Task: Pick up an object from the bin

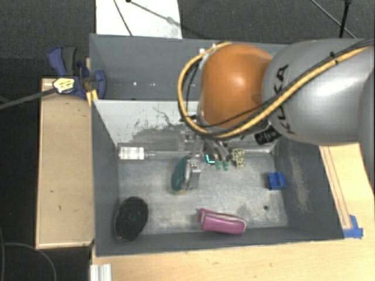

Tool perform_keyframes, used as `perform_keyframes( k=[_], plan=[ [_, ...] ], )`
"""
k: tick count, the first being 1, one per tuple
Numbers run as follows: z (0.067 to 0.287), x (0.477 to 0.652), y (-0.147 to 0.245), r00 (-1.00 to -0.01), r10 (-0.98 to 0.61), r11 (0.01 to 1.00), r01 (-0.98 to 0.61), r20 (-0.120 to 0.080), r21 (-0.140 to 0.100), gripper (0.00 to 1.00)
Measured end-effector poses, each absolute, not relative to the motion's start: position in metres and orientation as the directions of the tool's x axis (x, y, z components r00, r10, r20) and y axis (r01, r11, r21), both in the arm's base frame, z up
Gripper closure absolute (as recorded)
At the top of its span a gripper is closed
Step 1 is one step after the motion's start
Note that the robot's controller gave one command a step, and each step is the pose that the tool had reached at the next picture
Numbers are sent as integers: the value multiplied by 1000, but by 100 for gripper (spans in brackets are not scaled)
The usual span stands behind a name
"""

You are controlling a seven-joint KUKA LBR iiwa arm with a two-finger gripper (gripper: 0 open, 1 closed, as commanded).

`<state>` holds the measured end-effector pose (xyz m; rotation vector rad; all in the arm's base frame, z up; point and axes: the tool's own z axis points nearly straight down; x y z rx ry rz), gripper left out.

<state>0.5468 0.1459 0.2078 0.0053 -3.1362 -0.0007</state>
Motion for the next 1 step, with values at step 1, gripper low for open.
perform_keyframes(
  k=[1],
  plan=[
    [68,570,127,-978,207,978,207,8,-1,0]
  ],
)
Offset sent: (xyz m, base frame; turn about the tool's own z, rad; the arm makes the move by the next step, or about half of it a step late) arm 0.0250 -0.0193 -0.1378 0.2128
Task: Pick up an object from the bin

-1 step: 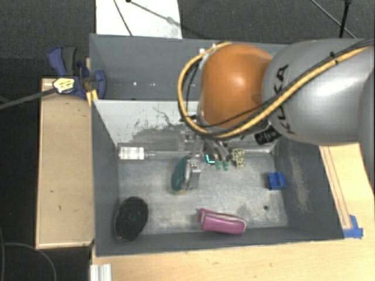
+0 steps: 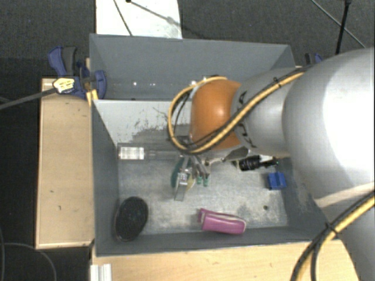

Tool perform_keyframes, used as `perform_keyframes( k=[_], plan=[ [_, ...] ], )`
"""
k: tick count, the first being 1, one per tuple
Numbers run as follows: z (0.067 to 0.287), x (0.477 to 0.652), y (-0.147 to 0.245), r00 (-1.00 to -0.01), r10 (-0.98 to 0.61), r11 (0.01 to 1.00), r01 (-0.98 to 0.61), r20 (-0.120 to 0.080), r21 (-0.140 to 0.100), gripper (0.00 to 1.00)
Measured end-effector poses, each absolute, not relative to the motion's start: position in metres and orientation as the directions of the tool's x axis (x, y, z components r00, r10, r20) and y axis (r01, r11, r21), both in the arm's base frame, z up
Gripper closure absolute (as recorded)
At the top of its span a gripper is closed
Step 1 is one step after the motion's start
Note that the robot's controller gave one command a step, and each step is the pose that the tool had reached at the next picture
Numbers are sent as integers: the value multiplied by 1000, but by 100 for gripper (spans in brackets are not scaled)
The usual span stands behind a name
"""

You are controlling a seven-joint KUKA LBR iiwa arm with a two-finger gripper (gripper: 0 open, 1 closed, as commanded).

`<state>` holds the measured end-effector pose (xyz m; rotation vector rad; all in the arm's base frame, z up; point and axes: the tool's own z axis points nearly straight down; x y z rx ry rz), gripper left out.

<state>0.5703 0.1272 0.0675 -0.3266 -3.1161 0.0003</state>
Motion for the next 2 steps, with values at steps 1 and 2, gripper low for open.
perform_keyframes(
  k=[1,2],
  plan=[
    [72,572,128,-978,209,978,209,2,3,100],
    [196,571,125,-981,193,981,193,-9,5,100]
  ],
)
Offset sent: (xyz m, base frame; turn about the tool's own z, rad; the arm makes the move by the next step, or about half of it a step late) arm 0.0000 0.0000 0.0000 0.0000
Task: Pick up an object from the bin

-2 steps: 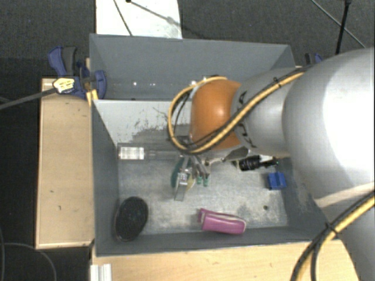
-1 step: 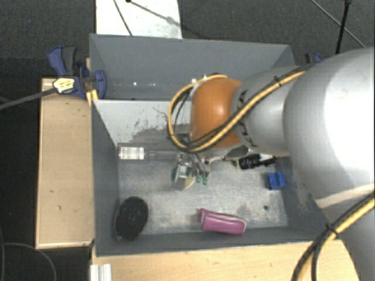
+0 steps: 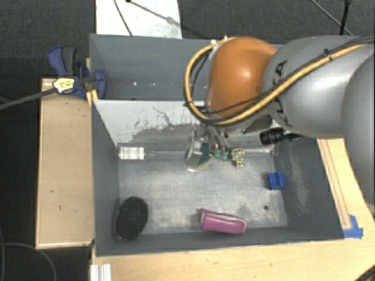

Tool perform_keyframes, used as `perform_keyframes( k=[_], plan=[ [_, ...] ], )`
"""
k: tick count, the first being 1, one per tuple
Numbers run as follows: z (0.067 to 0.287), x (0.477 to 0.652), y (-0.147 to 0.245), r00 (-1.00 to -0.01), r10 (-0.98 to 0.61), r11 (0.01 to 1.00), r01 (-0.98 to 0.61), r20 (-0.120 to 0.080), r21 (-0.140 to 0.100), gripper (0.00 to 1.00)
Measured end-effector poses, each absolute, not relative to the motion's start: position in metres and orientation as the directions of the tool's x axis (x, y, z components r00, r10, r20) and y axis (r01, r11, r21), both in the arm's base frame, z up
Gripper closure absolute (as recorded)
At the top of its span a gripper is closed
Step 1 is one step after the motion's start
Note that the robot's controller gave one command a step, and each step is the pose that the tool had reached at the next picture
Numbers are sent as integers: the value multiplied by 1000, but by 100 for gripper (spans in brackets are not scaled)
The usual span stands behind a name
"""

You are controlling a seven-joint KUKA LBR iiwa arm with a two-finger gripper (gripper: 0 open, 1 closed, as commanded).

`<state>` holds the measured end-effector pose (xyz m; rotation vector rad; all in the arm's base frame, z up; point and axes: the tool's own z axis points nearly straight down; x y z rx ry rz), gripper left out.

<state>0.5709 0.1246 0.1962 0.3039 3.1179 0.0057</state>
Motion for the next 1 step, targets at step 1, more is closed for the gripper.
perform_keyframes(
  k=[1],
  plan=[
    [268,580,130,-983,184,983,184,-10,5,100]
  ],
)
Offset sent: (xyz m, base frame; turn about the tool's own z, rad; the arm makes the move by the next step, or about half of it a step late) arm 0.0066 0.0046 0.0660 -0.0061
